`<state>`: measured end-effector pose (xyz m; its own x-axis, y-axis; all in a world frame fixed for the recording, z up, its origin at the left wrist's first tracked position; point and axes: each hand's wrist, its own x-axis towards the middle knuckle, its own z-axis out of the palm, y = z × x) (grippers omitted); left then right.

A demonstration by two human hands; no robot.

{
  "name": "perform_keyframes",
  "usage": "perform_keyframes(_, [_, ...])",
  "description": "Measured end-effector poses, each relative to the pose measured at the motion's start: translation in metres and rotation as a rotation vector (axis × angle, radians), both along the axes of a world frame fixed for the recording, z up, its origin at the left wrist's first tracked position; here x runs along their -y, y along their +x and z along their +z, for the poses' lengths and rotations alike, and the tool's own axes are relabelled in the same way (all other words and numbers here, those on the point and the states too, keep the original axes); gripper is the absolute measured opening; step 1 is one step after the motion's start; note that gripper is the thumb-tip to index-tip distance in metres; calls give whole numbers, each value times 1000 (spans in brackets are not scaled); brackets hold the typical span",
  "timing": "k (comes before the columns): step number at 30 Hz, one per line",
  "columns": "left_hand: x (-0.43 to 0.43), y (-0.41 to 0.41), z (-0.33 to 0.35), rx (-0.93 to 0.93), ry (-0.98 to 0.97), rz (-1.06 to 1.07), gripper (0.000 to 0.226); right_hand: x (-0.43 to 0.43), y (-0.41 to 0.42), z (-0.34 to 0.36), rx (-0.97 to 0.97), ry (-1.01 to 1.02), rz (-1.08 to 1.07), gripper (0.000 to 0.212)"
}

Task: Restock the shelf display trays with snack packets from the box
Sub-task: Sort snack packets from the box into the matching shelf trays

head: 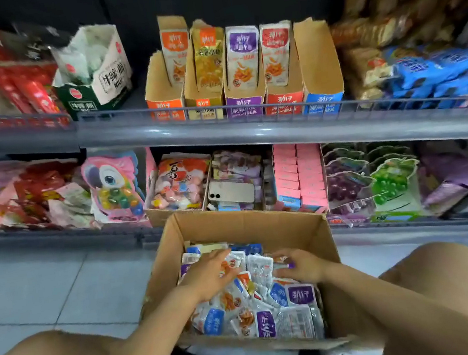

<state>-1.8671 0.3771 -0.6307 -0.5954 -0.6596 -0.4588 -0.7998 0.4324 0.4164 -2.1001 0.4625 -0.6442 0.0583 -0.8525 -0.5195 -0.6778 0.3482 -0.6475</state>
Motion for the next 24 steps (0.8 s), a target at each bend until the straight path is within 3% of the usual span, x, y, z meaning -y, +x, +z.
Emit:
perform_keyframes(2, [-7,-1,-17,9,58,-5,69,-3,1,-22,-18,117,-38,54])
perform_keyframes(6, [-15,-3,-43,62,137,-7,70,-8,-1,-60,-179,340,-15,83])
perform_keyframes(8, [-18,-4,-52,83,158,13,68,-8,-2,-70,-247,348,-18,87])
perform_keyframes(12, [-20,-5,-66,67,216,51,71,-3,-6,-74,-357,268,-37,47])
perform_keyframes(18, [-17,-8,-66,1,186,75,68,-4,-9,-78,-298,214,-55,15])
perform_keyframes(21, [-17,-12,-60,-96,180,117,67,1,-8,-68,-149,83,-139,31])
perform_keyframes(24, [-15,-19,-47,-215,199,182,65,7,-9,-43,39,-111,-236,26])
